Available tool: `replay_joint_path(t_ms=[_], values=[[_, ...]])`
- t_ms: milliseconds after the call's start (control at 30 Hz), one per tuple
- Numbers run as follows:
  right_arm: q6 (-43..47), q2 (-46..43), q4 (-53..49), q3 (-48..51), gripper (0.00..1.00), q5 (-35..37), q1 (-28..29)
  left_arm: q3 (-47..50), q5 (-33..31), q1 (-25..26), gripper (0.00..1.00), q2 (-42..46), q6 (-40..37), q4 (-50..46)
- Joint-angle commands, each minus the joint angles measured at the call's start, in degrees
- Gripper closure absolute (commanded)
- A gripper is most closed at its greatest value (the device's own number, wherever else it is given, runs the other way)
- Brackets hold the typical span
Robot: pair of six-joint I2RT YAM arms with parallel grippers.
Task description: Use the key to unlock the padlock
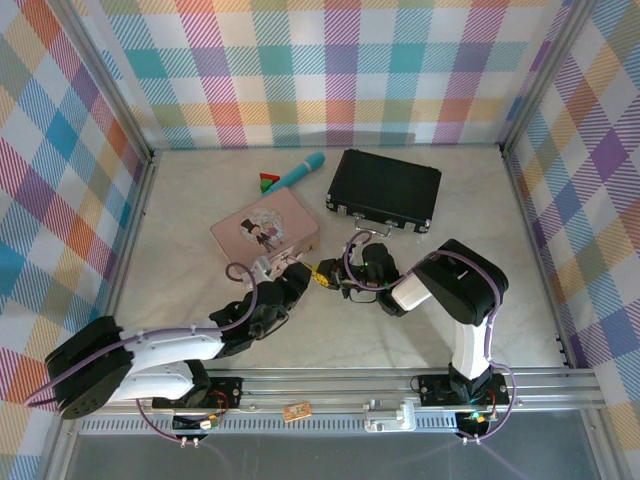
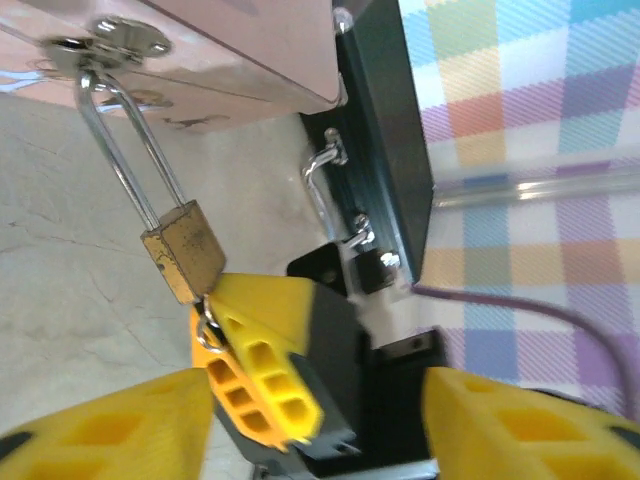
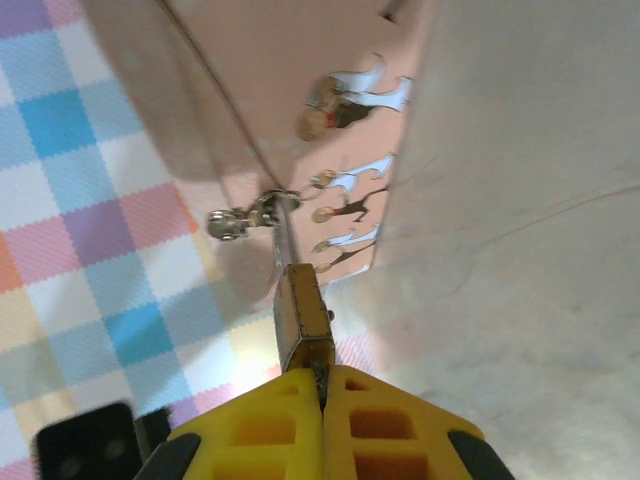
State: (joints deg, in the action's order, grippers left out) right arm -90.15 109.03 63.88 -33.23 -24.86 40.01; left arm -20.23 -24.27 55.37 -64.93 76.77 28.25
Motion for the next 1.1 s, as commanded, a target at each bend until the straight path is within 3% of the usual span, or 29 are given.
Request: replay_joint_path(t_ms=[0,133,333,867,1067], values=[[2.36,-0.22,0.65,0.48,1.00,2.54,-0.36,-1.97,-2.71,-0.35,0.30,4.73,-1.03,-12.69],[3.42,-0.39,0.08,0.34,1.00,2.47,-0.37,-2.01,-5.32,-0.81,0.16,8.81,1.01,-20.42],[4.62,-0.38,-0.87,-0.64,1.00,1.28,-0.36,-4.03,-4.22,-1.01,0.13,5.64,1.98,-21.36],[5.45,-1.52,-0.59,-1.06,1.00,0.36,-0.17,-9.82,-2.19,-4.49,0.29,-17.52,-0.42,-1.30],[5.19,-1.54,0.06,-1.03,1.00,0.36,-0.19,-10.52,-0.53,-5.52,0.46,-22.91,-0.78,6.55]])
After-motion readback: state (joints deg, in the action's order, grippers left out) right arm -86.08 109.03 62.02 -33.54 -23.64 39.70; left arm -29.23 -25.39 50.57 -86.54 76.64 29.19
